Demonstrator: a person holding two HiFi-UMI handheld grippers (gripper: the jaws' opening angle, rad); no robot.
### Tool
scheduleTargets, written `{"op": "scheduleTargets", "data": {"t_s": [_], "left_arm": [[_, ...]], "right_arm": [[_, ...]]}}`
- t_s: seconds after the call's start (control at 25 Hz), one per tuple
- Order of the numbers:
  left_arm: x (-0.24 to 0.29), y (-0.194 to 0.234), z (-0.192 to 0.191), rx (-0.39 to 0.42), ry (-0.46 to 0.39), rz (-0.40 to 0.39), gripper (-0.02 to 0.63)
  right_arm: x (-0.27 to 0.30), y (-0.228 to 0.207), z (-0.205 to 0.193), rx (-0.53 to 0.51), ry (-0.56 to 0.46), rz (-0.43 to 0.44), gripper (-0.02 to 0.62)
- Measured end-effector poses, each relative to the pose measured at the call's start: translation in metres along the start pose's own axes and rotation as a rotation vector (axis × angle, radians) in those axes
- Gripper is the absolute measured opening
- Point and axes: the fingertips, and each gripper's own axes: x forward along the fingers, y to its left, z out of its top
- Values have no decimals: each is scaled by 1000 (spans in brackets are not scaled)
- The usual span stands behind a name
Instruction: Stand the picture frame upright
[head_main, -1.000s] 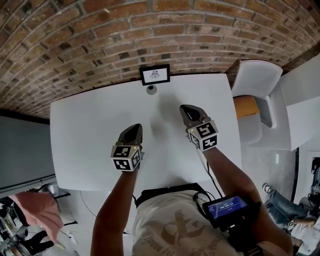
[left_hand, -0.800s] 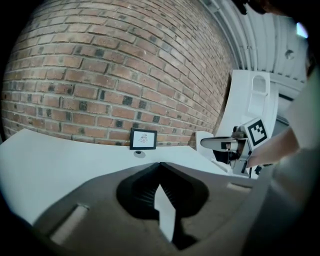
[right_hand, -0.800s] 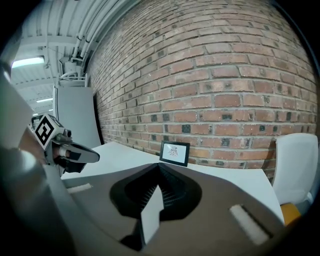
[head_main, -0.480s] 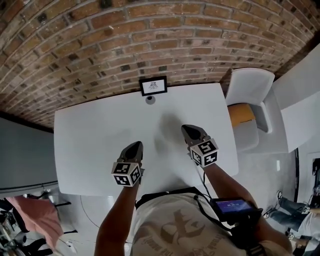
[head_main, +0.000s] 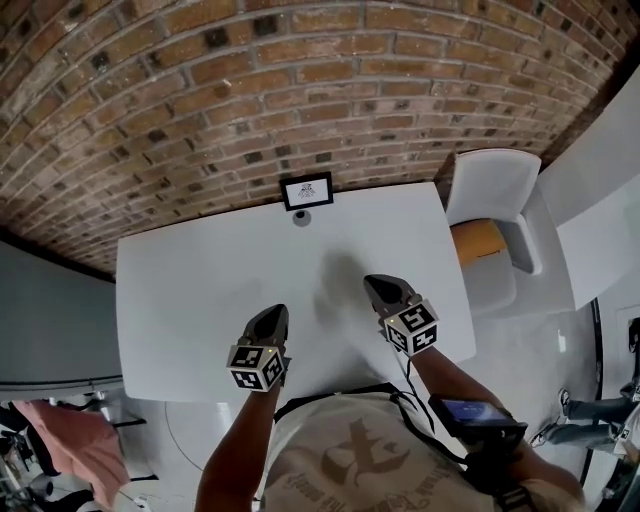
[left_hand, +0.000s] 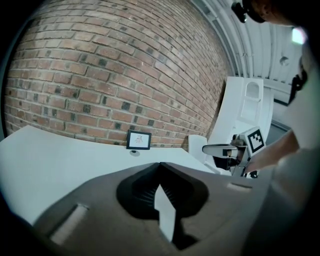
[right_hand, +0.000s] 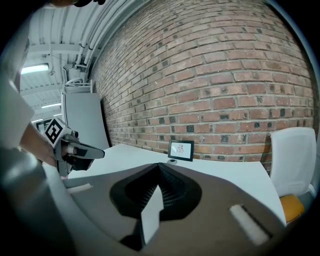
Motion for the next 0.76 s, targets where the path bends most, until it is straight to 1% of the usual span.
{"op": "scheduleTargets", "data": {"t_s": [0.2,0.48,0.76], "left_arm": [[-4,-2,0,2,-4,-7,4],[-9,3,-7,-11,6,9,5],[-10,3,-6,-11,-6,0,5]], "right_arm": [[-5,3,-2,5,0,4,6],[-2,4,-2,14,-4,10,6],[-1,3,-2,9,5,5,6]]}}
